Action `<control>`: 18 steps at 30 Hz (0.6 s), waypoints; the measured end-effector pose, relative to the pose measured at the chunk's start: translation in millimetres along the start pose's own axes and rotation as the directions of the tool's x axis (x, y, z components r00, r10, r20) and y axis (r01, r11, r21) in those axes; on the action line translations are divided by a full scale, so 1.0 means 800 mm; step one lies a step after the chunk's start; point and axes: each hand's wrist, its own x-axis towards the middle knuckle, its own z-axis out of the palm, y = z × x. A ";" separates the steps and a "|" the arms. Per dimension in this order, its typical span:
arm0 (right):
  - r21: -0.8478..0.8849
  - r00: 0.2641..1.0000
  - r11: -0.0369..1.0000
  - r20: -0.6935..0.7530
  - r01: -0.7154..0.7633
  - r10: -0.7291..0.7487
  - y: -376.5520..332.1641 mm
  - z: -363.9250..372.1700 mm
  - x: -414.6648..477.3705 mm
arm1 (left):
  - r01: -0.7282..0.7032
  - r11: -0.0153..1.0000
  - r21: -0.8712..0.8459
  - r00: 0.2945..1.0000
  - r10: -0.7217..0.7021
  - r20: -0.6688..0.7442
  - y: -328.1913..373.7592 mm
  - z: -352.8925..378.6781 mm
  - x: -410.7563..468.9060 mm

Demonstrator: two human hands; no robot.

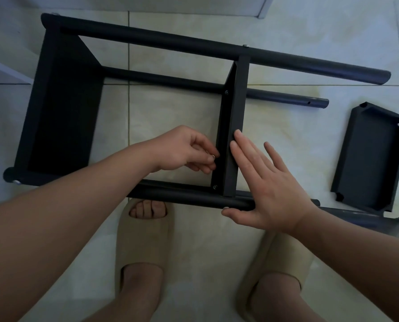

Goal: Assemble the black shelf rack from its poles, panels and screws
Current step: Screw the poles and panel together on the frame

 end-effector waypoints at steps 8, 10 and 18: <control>0.008 1.000 1.000 0.000 -0.005 0.005 -0.001 -0.001 0.000 | 0.077 0.996 -0.054 0.997 -0.076 0.022 0.002 0.014 0.007; 0.009 1.000 1.000 -0.002 -0.005 0.005 -0.001 -0.002 0.000 | 0.127 0.988 -0.084 0.990 -0.120 0.080 0.003 0.019 0.011; 0.018 1.000 1.000 -0.002 -0.007 0.007 -0.002 -0.002 0.000 | 0.331 0.944 -0.008 0.888 -0.308 0.341 0.004 0.025 0.030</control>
